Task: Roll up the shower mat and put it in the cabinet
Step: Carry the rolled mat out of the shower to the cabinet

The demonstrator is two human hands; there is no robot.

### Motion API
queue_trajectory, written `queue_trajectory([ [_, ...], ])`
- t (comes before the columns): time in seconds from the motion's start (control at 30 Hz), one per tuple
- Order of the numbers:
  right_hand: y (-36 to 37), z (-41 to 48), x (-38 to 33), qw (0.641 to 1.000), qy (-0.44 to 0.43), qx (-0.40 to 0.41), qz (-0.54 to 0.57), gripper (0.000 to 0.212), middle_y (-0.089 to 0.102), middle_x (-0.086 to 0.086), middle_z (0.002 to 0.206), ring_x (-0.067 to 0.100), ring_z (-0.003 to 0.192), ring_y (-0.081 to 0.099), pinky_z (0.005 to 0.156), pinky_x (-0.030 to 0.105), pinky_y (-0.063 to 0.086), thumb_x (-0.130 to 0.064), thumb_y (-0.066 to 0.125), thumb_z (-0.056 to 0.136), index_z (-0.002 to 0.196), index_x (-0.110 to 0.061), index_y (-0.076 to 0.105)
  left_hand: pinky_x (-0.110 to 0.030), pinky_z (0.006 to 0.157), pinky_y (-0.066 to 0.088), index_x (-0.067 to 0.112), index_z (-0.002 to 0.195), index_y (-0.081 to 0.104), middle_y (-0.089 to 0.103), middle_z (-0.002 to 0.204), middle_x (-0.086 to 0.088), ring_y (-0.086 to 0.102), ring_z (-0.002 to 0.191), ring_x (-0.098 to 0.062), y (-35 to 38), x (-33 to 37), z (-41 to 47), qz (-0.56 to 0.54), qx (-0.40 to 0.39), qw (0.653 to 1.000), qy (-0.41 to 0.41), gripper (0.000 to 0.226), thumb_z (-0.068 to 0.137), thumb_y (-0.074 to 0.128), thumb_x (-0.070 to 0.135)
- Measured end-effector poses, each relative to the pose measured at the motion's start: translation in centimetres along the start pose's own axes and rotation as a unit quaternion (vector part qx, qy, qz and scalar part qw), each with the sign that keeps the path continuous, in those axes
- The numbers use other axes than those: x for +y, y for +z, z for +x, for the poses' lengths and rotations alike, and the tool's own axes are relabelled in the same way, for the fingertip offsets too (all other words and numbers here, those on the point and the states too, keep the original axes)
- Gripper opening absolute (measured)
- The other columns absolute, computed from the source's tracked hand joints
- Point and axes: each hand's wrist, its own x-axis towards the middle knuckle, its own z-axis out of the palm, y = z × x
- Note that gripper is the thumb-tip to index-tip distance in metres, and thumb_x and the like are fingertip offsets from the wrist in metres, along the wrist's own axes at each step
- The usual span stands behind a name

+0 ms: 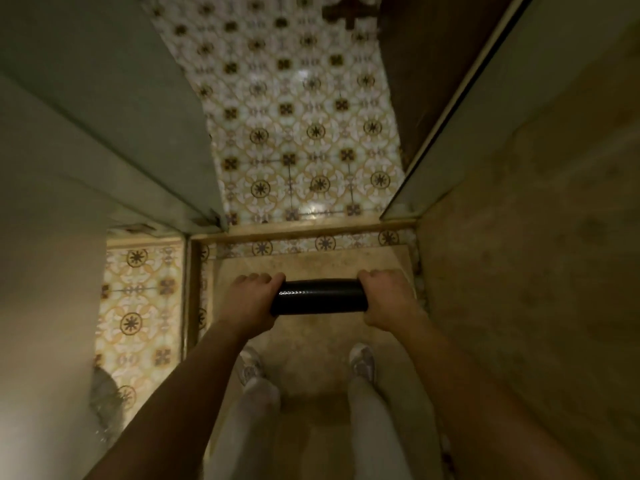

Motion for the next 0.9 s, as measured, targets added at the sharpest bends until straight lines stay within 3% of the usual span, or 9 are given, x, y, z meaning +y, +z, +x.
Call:
queue_trajectory([
  [0.27,-11.7,-5.7,2.7,0.995,-0.052,0.078,-0.035,0.068,0.065,0.004,0.104,0.027,0.095,0.059,0.086,0.038,0.041,-0.029,0.074,0.060,0.123,-0.020,0.050,-0.040,0.080,0.049,0.025,0.126,0.049,0.066,0.105,-0.004,0.062,0.092,-0.030,-11.5,5.1,-3.6,0.012,0.067,0.996,-0.064,0.063,0.068,0.071,0.036],
  [0.47,-16.4,-6.3,4.8,0.993,-0.070,0.078,-0.063,0.065,0.064,0.006,0.098,0.027,0.089,0.059,0.083,0.037,0.043,-0.026,0.071,0.064,0.123,-0.016,0.046,-0.040,0.080,0.047,0.025,0.121,0.050,0.066,0.105,-0.004,0.061,0.093,-0.029,-15.0,7.6,-3.5,0.005,0.093,0.993,-0.077,0.061,0.066,0.073,0.034],
  [0.57,-17.9,-5.3,5.1,0.991,-0.076,0.083,-0.074,0.065,0.064,0.006,0.101,0.027,0.090,0.060,0.082,0.037,0.043,-0.026,0.071,0.064,0.122,-0.014,0.046,-0.038,0.076,0.045,0.024,0.121,0.048,0.065,0.102,-0.003,0.060,0.090,-0.028,-16.2,7.3,-2.6,0.008,0.090,0.993,-0.080,0.057,0.069,0.070,0.035],
  [0.7,-19.4,-3.0,5.2,0.990,-0.076,0.092,-0.073,0.052,0.063,0.004,0.094,0.025,0.085,0.059,0.080,0.037,0.044,-0.025,0.071,0.063,0.110,-0.018,0.050,-0.038,0.078,0.047,0.023,0.131,0.046,0.065,0.106,-0.004,0.062,0.094,-0.029,-17.4,5.5,-0.4,0.002,0.091,0.993,-0.073,0.069,0.068,0.072,0.035],
  [0.9,-22.0,3.1,4.0,0.992,-0.064,0.073,-0.084,0.056,0.062,0.004,0.096,0.026,0.086,0.060,0.081,0.038,0.046,-0.031,0.071,0.063,0.113,-0.019,0.049,-0.038,0.075,0.046,0.023,0.113,0.051,0.064,0.097,-0.003,0.061,0.086,-0.029,-19.5,0.5,4.5,0.000,0.078,0.995,-0.058,0.052,0.065,0.070,0.030],
])
